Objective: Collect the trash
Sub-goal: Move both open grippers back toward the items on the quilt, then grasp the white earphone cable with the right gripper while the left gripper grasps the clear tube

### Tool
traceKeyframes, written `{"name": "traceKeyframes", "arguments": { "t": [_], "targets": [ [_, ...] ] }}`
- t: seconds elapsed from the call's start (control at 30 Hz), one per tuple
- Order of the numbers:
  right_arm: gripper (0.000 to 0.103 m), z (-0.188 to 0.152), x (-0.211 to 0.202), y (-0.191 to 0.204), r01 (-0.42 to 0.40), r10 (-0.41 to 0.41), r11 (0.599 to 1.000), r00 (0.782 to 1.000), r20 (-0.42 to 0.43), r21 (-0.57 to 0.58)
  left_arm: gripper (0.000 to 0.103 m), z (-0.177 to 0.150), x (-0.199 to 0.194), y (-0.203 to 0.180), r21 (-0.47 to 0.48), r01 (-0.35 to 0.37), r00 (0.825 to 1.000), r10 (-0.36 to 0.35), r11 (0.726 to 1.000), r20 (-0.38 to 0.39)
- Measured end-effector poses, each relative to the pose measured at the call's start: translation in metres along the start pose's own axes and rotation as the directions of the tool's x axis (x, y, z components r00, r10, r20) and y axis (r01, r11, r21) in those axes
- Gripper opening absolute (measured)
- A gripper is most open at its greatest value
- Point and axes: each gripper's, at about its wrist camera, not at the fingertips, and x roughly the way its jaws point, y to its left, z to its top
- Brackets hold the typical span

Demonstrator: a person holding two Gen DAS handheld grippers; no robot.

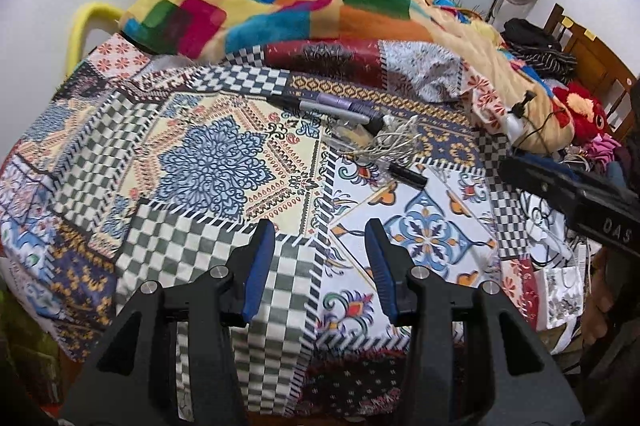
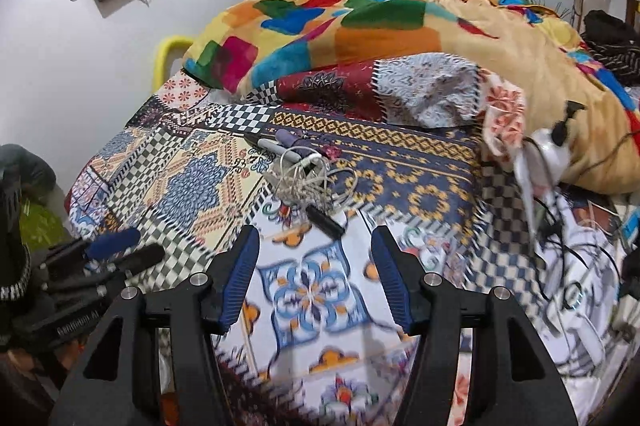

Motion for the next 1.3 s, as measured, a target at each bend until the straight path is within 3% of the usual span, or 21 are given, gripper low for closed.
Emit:
{"name": "traceKeyframes", "arguments": {
  "t": [0.37,0.4,0.43,0.5,0.53,0.63,0.97,1.1,1.3],
  "targets": [
    [0.054,0.023,0.081,-0.007,-0.043,0.048,0.996,0.996,-0.069,0.079,0.046,0.005,0.050,0.025,-0.047,0.018,0.999,-0.019,0.999,-0.031],
    [0.052,0.023,0.086,-0.008,-0.047,0.054,0.995,0.996,-0.076,0.090,0.046,0.005,0.052,0.026,-0.049,0.018,0.999,-0.020,0.999,-0.034],
    [0.038,0.023,0.089,-0.010,-0.061,0.069,0.993,0.995,-0.075,0.104,0.046,0.005,0.055,0.027,-0.053,0.021,0.999,-0.023,0.998,-0.036],
    [0.029,0.023,0.088,-0.010,-0.079,0.086,0.992,0.994,-0.066,0.102,0.046,0.004,0.058,0.029,-0.057,0.022,0.999,-0.025,0.998,-0.040],
    [0.020,0.023,0.085,-0.009,-0.074,0.079,0.993,0.995,-0.053,0.095,0.046,0.003,0.059,0.029,-0.059,0.022,0.999,-0.025,0.998,-0.041],
    [0.010,0.023,0.079,-0.007,-0.093,0.098,0.992,0.993,-0.064,0.079,0.046,0.002,0.061,0.029,-0.074,0.024,0.998,-0.028,0.997,-0.050],
    [0.009,0.019,0.026,-0.007,-0.147,0.147,0.987,0.989,-0.002,0.064,0.046,0.003,0.055,0.002,-0.047,0.033,0.997,-0.036,0.998,-0.063],
    [0.009,0.016,0.012,-0.009,-0.104,0.102,0.994,0.994,0.033,0.040,0.046,0.008,0.058,-0.015,-0.018,0.048,0.996,-0.050,0.999,-0.069],
    [0.009,0.003,0.005,-0.026,0.007,-0.008,1.000,0.999,0.051,0.017,0.046,0.028,0.084,-0.038,-0.077,0.107,0.989,-0.114,0.991,-0.094]
  ]
}}
